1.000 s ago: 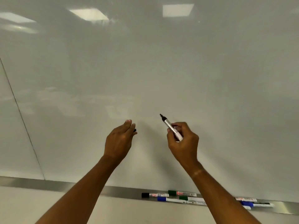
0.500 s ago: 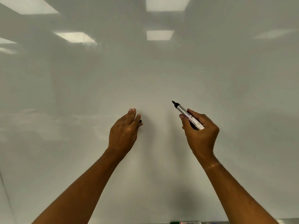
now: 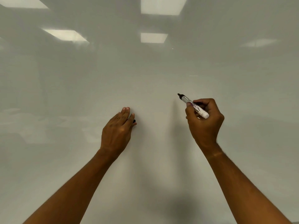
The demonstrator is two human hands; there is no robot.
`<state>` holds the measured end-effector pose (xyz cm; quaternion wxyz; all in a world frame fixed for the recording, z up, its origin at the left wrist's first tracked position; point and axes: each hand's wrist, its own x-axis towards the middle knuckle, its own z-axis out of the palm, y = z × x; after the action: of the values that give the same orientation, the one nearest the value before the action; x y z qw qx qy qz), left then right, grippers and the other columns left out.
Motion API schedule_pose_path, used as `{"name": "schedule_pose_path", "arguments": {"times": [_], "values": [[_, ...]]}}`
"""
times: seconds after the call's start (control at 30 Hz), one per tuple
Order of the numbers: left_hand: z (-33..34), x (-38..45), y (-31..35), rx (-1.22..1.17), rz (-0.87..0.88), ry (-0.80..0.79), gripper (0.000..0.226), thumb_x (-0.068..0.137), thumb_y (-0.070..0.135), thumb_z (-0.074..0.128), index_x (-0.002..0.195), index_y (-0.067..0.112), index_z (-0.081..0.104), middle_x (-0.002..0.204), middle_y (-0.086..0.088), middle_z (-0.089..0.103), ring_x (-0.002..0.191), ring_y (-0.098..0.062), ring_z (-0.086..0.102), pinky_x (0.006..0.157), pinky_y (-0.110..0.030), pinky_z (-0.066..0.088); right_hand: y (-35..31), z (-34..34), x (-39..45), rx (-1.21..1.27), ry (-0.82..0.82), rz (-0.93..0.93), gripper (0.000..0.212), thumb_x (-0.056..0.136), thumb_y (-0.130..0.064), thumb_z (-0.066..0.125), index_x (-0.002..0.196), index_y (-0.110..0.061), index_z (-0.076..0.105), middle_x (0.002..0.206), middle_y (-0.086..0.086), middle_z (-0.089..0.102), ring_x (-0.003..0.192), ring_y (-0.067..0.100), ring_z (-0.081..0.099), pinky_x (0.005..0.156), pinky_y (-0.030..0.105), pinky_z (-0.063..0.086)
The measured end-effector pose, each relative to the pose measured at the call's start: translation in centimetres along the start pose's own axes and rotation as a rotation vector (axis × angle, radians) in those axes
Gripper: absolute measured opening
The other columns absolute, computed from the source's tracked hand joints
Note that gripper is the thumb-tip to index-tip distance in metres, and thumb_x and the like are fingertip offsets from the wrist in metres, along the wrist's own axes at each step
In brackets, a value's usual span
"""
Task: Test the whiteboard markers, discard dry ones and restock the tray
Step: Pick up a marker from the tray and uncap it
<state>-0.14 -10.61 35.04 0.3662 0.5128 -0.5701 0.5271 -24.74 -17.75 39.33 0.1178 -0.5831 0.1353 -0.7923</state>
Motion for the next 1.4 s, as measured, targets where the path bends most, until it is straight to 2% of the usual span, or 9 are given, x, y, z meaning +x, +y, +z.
{"name": "schedule_pose_path", "arguments": {"times": [0.17,0.43,0.67,0.77,0.9,1.1,1.17,1.3,1.4], "values": [[-0.1,0.0,-0.1,0.027,0.014,0.03,0.029,0.091,0.019,0.06,0.111,-0.001,0.067,0.121,-0.022,0.061,0.115,-0.033,0.058,0.095,-0.042,0.048,0.8,0.5,1.0,-0.118,-0.026,-0.155,0.019,0.084,-0.011,0.068,0.101,-0.005,0.071,0.079,0.002,0.068,0.065,0.017,0.064,0.057,0.033,0.052],[-0.3,-0.6,0.3,0.06,0.019,0.011,0.029,0.091,0.02,0.059,0.11,-0.001,0.068,0.121,-0.021,0.061,0.115,-0.032,0.057,0.095,-0.042,0.048,1.9,-0.2,0.1,-0.234,-0.169,-0.25,0.017,0.082,-0.007,0.068,0.098,-0.002,0.072,0.078,0.006,0.069,0.065,0.012,0.06,0.058,0.021,0.047],[-0.7,-1.2,0.7,0.065,0.015,-0.003,0.03,0.091,0.02,0.057,0.109,-0.001,0.068,0.121,-0.021,0.061,0.115,-0.032,0.057,0.097,-0.041,0.047,2.6,-1.8,-2.4,-0.275,-0.182,-0.212,0.017,0.08,-0.007,0.068,0.096,-0.003,0.073,0.076,0.004,0.068,0.063,0.012,0.06,0.057,0.021,0.046],[-0.9,-1.4,1.0,0.064,0.011,-0.004,0.03,0.091,0.02,0.057,0.109,-0.001,0.068,0.121,-0.021,0.061,0.115,-0.032,0.057,0.097,-0.041,0.046,3.1,-3.2,-3.9,-0.241,-0.087,-0.1,0.014,0.079,-0.008,0.069,0.092,-0.005,0.073,0.074,0.003,0.067,0.063,0.011,0.062,0.057,0.026,0.048],[-1.1,-1.5,1.5,0.071,0.014,-0.014,0.031,0.092,0.021,0.055,0.108,-0.002,0.068,0.12,-0.021,0.061,0.114,-0.032,0.058,0.096,-0.041,0.046,2.1,-3.6,-6.0,-0.227,-0.247,-0.012,0.01,0.075,-0.009,0.072,0.084,-0.013,0.075,0.073,-0.01,0.068,0.063,0.003,0.062,0.057,0.023,0.047],[-1.5,-1.5,2.3,0.055,0.011,-0.044,0.03,0.092,0.021,0.056,0.108,-0.001,0.069,0.12,-0.021,0.062,0.114,-0.032,0.058,0.097,-0.04,0.045,0.9,-3.3,1.1,-0.301,-0.09,-0.154,0.022,0.082,-0.011,0.065,0.101,-0.006,0.073,0.087,0.003,0.072,0.074,0.011,0.064,0.069,0.017,0.047],[-1.7,-1.6,2.5,0.051,0.005,-0.049,0.028,0.091,0.02,0.058,0.107,-0.001,0.069,0.12,-0.021,0.062,0.114,-0.032,0.058,0.097,-0.041,0.046,1.1,-2.9,2.7,-0.364,-0.097,-0.17,0.024,0.083,-0.011,0.064,0.106,-0.006,0.072,0.083,0.005,0.07,0.07,0.011,0.06,0.065,0.012,0.042],[-1.7,-1.8,2.9,0.051,0.007,-0.066,0.028,0.09,0.019,0.058,0.107,-0.001,0.069,0.12,-0.021,0.062,0.114,-0.032,0.058,0.096,-0.04,0.046,1.9,-2.8,2.6,-0.343,-0.219,-0.221,0.022,0.083,-0.01,0.065,0.104,-0.004,0.071,0.089,0.006,0.072,0.076,0.015,0.065,0.069,0.024,0.051],[-1.7,-1.9,3.3,0.049,-0.003,-0.074,0.028,0.09,0.019,0.059,0.107,-0.001,0.069,0.12,-0.021,0.062,0.114,-0.032,0.058,0.096,-0.04,0.046,2.6,-3.9,0.5,-0.321,-0.254,-0.194,0.022,0.082,-0.01,0.065,0.103,-0.005,0.072,0.091,0.005,0.073,0.078,0.013,0.067,0.069,0.024,0.052]]}}
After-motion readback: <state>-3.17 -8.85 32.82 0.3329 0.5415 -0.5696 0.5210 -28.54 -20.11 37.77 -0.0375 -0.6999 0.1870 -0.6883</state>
